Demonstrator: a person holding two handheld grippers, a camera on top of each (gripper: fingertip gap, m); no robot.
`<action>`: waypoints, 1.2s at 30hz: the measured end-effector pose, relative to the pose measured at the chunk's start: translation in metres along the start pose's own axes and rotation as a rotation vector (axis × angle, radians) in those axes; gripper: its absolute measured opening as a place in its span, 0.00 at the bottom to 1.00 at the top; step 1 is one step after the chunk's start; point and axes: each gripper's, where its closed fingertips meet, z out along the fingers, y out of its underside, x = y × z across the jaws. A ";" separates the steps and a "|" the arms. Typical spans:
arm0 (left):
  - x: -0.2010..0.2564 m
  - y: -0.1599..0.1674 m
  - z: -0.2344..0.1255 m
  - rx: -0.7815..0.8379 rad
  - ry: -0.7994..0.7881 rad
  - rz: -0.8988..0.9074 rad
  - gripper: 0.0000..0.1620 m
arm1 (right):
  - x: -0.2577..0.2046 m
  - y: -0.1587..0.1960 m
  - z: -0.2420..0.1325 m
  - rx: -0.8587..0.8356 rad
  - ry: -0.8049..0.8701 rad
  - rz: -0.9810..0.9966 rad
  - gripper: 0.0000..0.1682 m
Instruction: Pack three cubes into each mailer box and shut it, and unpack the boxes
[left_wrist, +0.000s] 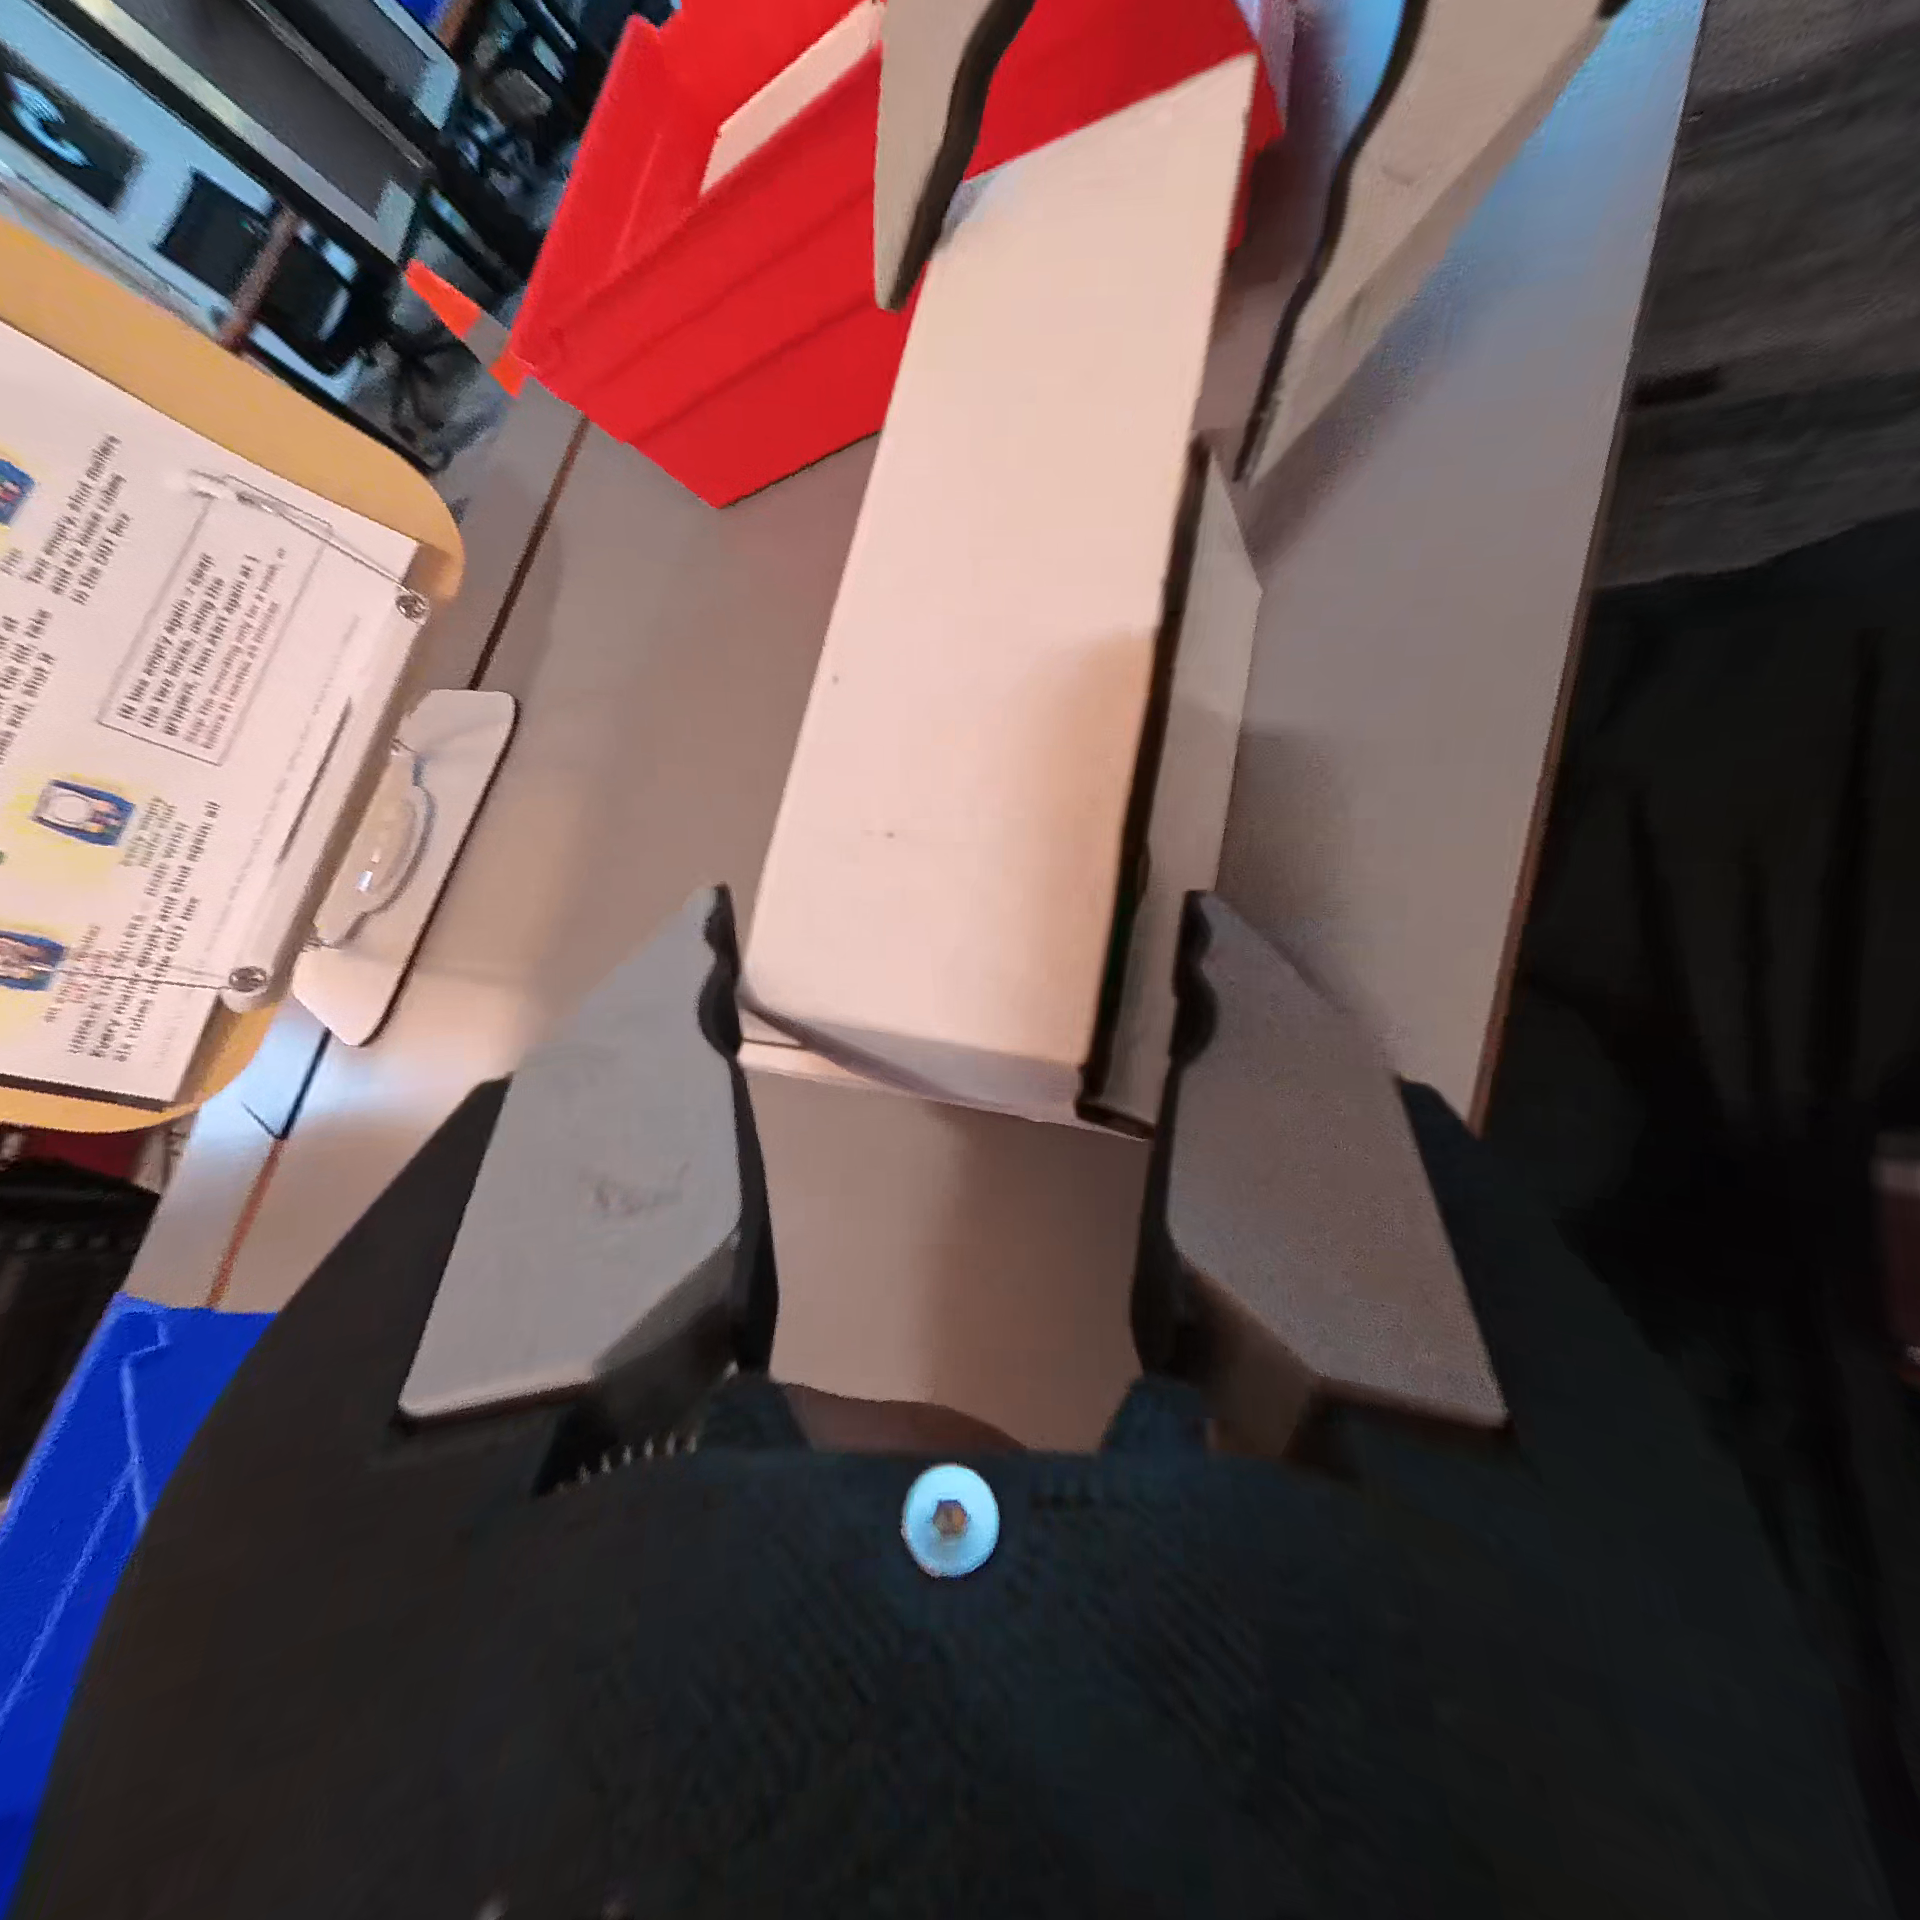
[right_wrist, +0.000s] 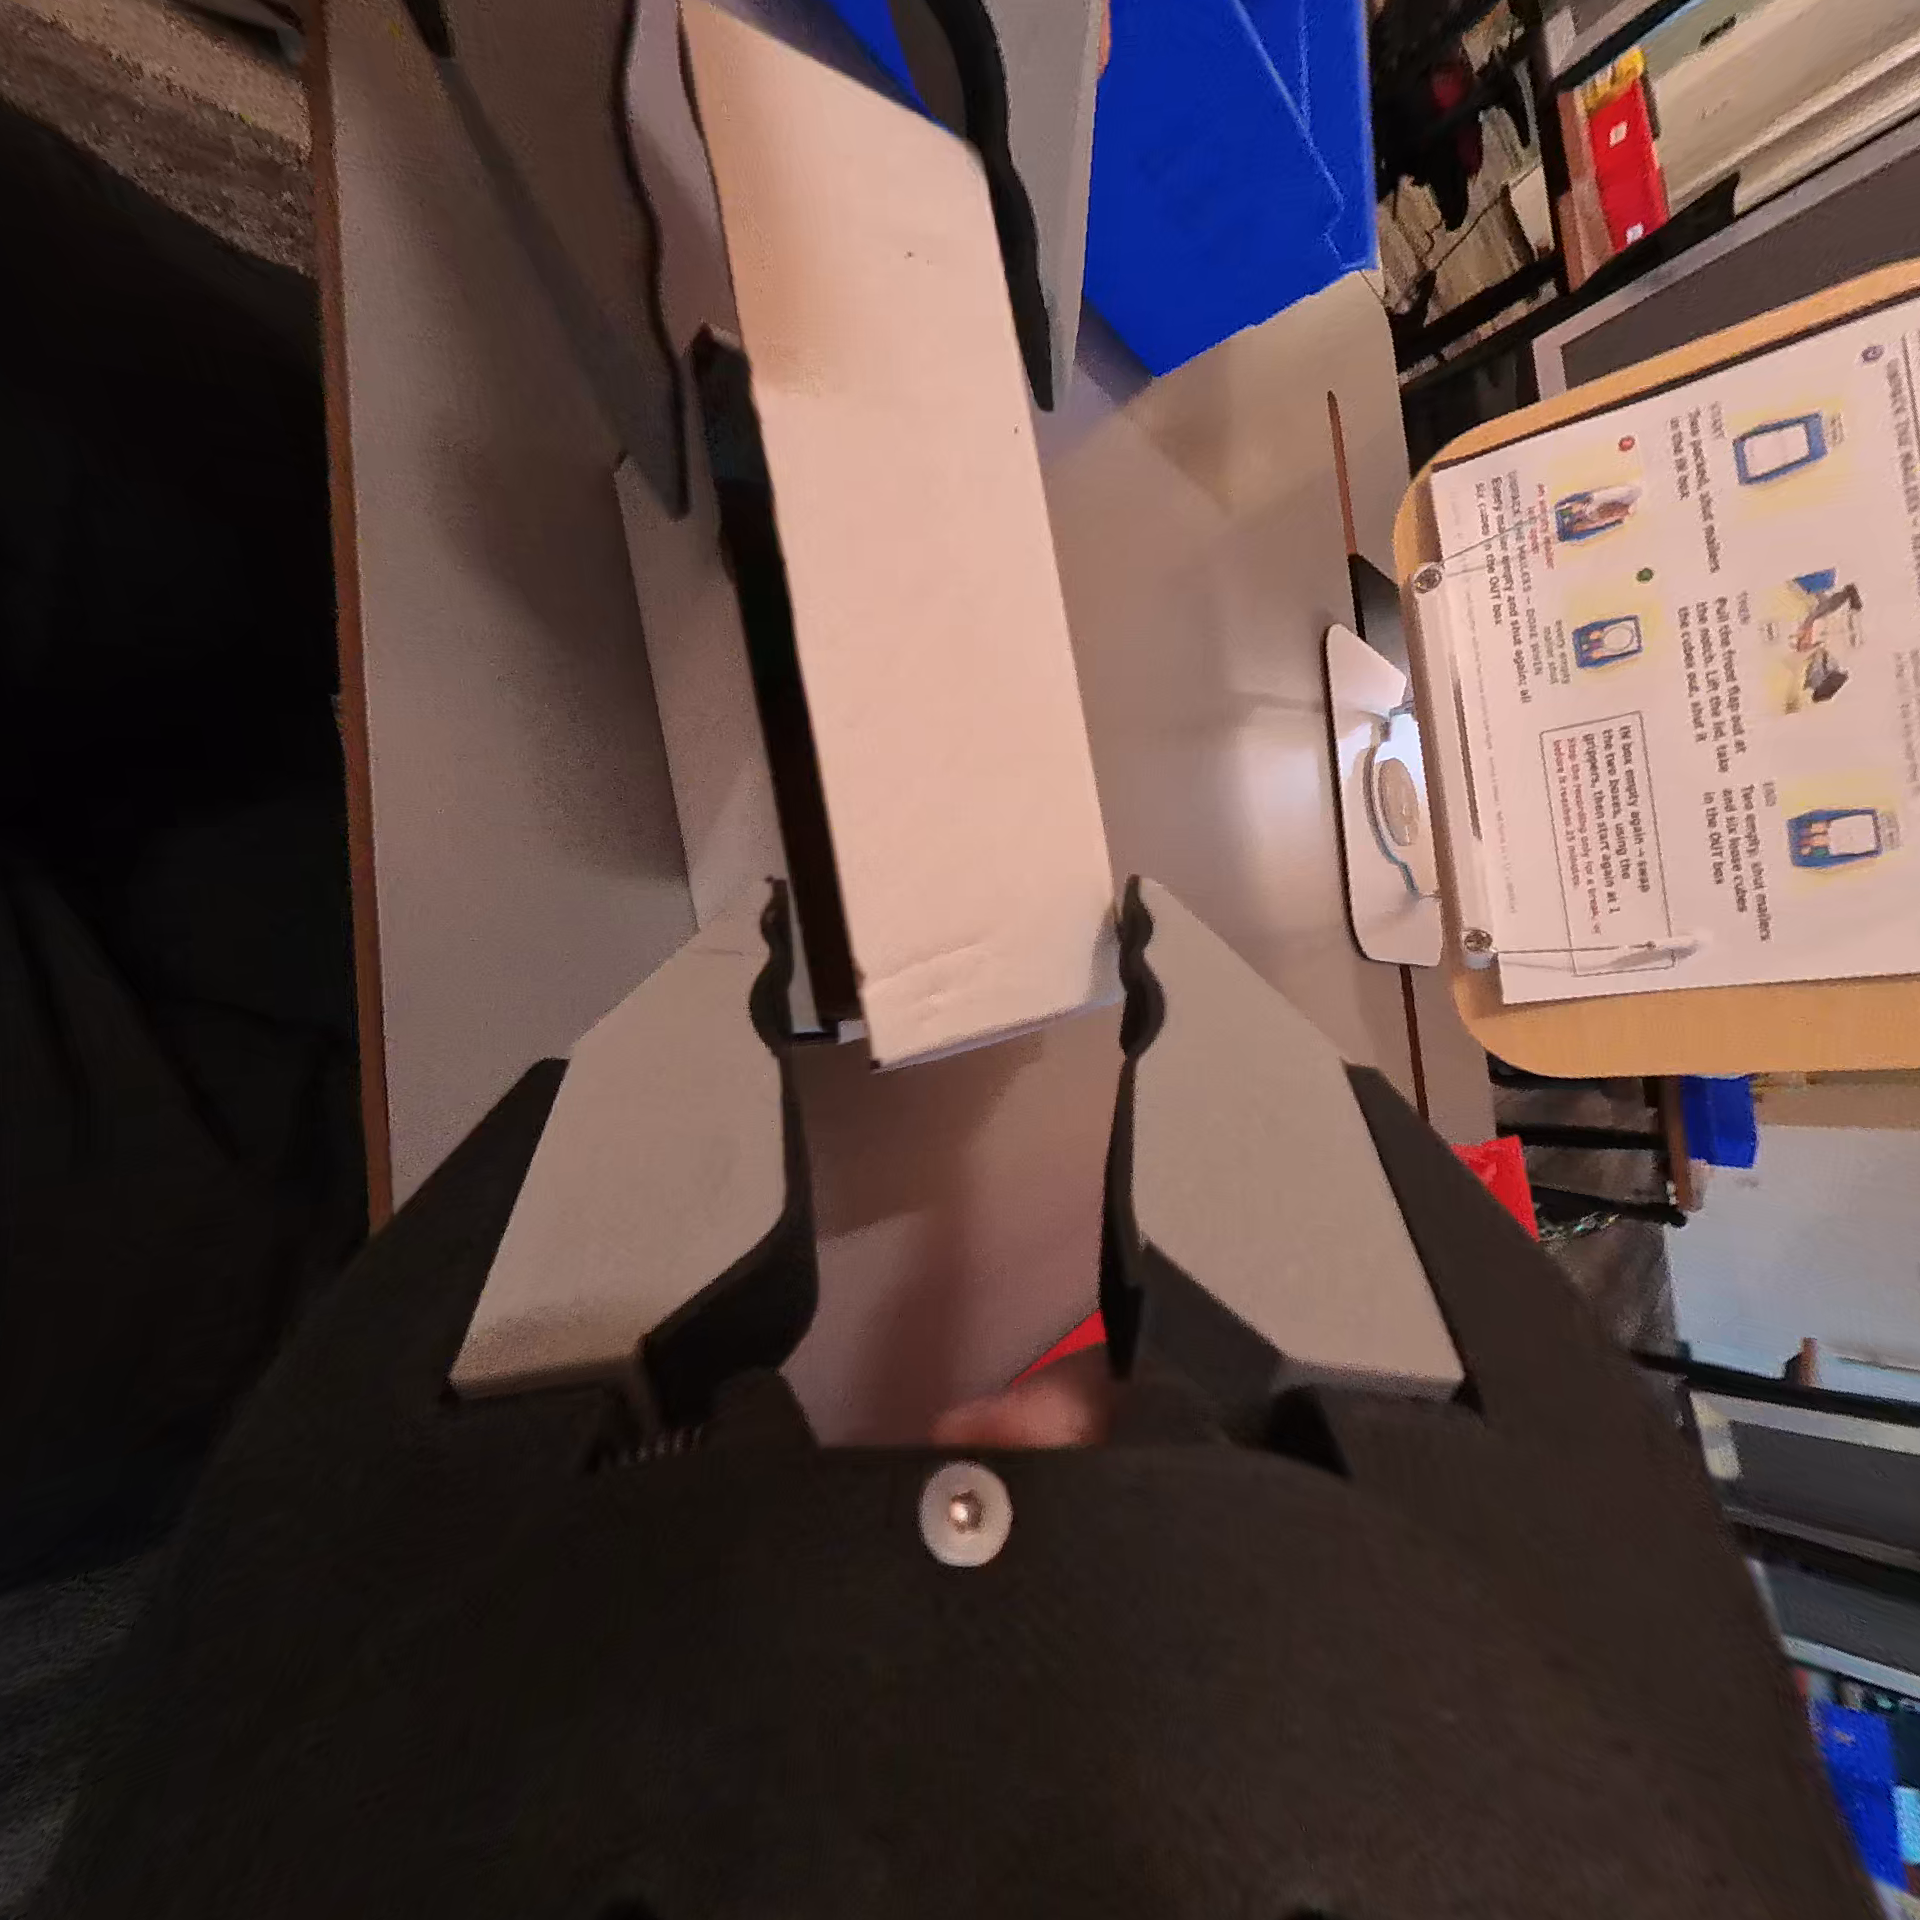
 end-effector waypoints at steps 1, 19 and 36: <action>0.002 0.000 0.000 0.011 -0.002 0.011 0.46 | -0.004 0.001 0.000 -0.002 -0.003 -0.019 0.34; 0.071 0.048 0.011 -0.163 0.081 0.231 0.87 | -0.055 0.028 0.019 -0.159 -0.106 -0.119 0.41; 0.074 0.027 -0.009 -0.033 0.244 -0.040 0.83 | -0.054 0.020 0.014 -0.074 -0.128 0.123 0.52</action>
